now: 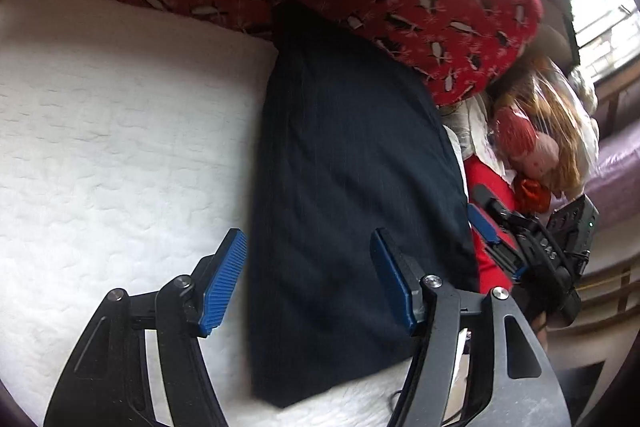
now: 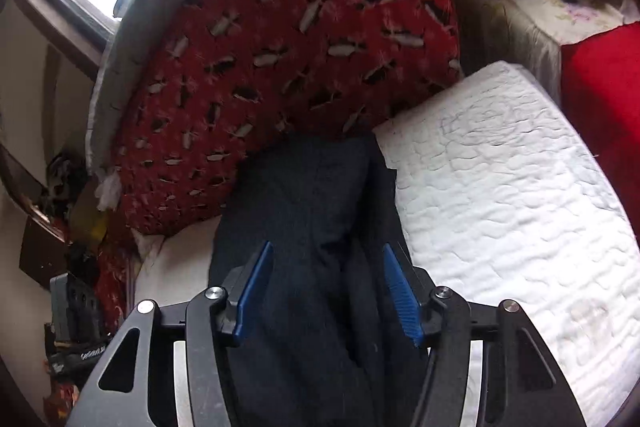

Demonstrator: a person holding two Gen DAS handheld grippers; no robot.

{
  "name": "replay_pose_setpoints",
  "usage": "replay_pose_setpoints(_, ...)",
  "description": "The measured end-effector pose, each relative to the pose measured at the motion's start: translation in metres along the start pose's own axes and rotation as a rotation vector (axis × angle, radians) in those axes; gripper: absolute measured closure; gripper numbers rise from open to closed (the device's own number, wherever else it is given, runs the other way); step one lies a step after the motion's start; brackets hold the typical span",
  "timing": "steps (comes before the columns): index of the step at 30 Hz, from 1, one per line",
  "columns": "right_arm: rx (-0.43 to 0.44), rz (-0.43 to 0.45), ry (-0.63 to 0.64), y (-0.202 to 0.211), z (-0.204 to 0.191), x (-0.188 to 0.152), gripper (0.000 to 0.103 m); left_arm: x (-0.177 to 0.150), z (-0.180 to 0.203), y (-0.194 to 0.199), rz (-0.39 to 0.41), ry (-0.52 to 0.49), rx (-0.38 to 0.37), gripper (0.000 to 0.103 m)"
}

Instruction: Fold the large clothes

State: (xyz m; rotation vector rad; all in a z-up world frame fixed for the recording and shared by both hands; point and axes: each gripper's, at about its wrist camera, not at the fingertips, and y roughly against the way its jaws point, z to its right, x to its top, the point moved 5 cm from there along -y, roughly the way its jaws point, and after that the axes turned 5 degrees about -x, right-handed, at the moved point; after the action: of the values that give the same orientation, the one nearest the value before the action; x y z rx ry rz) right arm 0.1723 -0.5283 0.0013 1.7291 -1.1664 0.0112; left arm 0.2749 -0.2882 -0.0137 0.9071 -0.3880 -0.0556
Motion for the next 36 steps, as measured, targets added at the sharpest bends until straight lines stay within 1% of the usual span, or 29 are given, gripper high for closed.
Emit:
replay_pose_setpoints(1,-0.012,-0.016,0.002,-0.010,-0.002,0.005,0.044,0.002,0.000,-0.006,-0.006,0.008,-0.006,0.039)
replay_pose_setpoints(2,-0.011,-0.042,0.006,-0.022,-0.006,0.007,0.054,0.002,0.000,-0.011,-0.010,0.012,-0.012,0.039)
replay_pose_setpoints(3,0.014,-0.039,0.018,-0.025,-0.009,0.004,0.073,0.002,-0.002,-0.015,-0.011,0.013,-0.004,0.039)
replay_pose_setpoints(4,0.041,-0.022,0.039,-0.027,-0.013,0.006,0.097,0.002,-0.005,-0.017,-0.006,0.008,0.017,0.039)
replay_pose_setpoints(5,0.040,0.025,0.059,-0.024,-0.013,0.008,0.101,0.002,-0.007,-0.022,-0.009,0.002,0.026,0.039)
replay_pose_setpoints(6,0.043,0.049,0.055,-0.020,-0.008,0.001,0.101,0.001,-0.010,-0.030,-0.027,0.010,0.022,0.038)
replay_pose_setpoints(7,0.053,0.051,0.032,-0.028,-0.002,0.003,0.101,-0.001,-0.014,-0.036,-0.049,0.031,0.011,0.038)
replay_pose_setpoints(8,0.018,-0.001,0.014,-0.043,0.009,-0.004,0.101,-0.002,-0.019,-0.041,-0.074,0.070,-0.015,0.037)
replay_pose_setpoints(10,-0.037,-0.062,0.050,-0.059,0.016,-0.013,0.100,-0.002,-0.024,-0.039,-0.089,0.109,-0.057,0.038)
replay_pose_setpoints(12,-0.020,-0.028,0.071,-0.046,0.011,-0.014,0.096,0.001,-0.029,-0.026,-0.062,0.112,-0.086,0.038)
replay_pose_setpoints(13,-0.004,-0.006,0.058,-0.036,0.011,-0.013,0.086,0.004,-0.033,-0.020,-0.047,0.122,-0.101,0.038)
replay_pose_setpoints(14,0.012,0.026,0.022,-0.021,0.014,-0.010,0.068,0.006,-0.036,-0.016,-0.041,0.140,-0.134,0.038)
replay_pose_setpoints(15,0.028,0.036,0.002,-0.012,0.020,-0.008,0.055,0.008,-0.038,-0.014,-0.042,0.154,-0.163,0.038)
replay_pose_setpoints(16,0.056,0.042,-0.024,-0.005,0.023,-0.008,0.027,0.009,-0.040,-0.014,-0.048,0.171,-0.196,0.038)
replay_pose_setpoints(17,0.082,0.045,-0.047,0.000,0.026,-0.007,0.015,0.010,-0.041,-0.016,-0.063,0.192,-0.241,0.038)
replay_pose_setpoints(18,0.115,0.051,-0.066,0.003,0.029,-0.009,0.014,0.010,-0.041,-0.020,-0.073,0.203,-0.260,0.037)
replay_pose_setpoints(19,0.142,0.045,-0.071,0.004,0.031,-0.010,0.014,0.010,-0.042,-0.025,-0.082,0.212,-0.263,0.033)
replay_pose_setpoints(20,0.147,0.022,-0.065,0.000,0.032,-0.013,0.013,0.010,-0.041,-0.030,-0.092,0.218,-0.261,0.031)
replay_pose_setpoints(23,0.077,-0.049,-0.011,-0.021,0.033,-0.023,0.013,0.008,-0.038,-0.050,-0.144,0.256,-0.272,0.031)
replay_pose_setpoints(24,0.076,-0.071,0.010,-0.028,0.031,-0.027,0.013,0.008,-0.036,-0.056,-0.154,0.263,-0.275,0.031)
replay_pose_setpoints(26,0.091,-0.111,0.033,-0.041,0.028,-0.034,0.011,0.009,-0.034,-0.062,-0.154,0.265,-0.273,0.026)
replay_pose_setpoints(28,0.119,-0.111,0.052,-0.050,0.024,-0.035,0.005,0.010,-0.031,-0.063,-0.144,0.273,-0.277,0.024)
replay_pose_setpoints(30,0.138,-0.114,0.072,-0.050,0.022,-0.036,0.004,0.013,-0.027,-0.063,-0.131,0.275,-0.266,0.025)
replay_pose_setpoints(31,0.132,-0.117,0.078,-0.050,0.022,-0.037,0.007,0.014,-0.026,-0.063,-0.124,0.271,-0.252,0.030)
replay_pose_setpoints(32,0.131,-0.116,0.097,-0.049,0.020,-0.037,0.026,0.014,-0.022,-0.061,-0.103,0.251,-0.234,0.046)
replay_pose_setpoints(33,0.156,-0.132,0.110,-0.052,0.015,-0.038,0.048,0.014,-0.019,-0.059,-0.083,0.225,-0.222,0.052)
replay_pose_setpoints(34,0.176,-0.154,0.109,-0.053,0.012,-0.041,0.060,0.013,-0.017,-0.056,-0.067,0.198,-0.214,0.063)
replay_pose_setpoints(35,0.155,-0.126,0.126,-0.050,0.011,-0.039,0.066,0.012,-0.012,-0.051,-0.047,0.162,-0.201,0.073)
replay_pose_setpoints(36,0.144,-0.106,0.157,-0.046,0.008,-0.041,0.070,0.012,-0.003,-0.048,-0.028,0.120,-0.185,0.076)
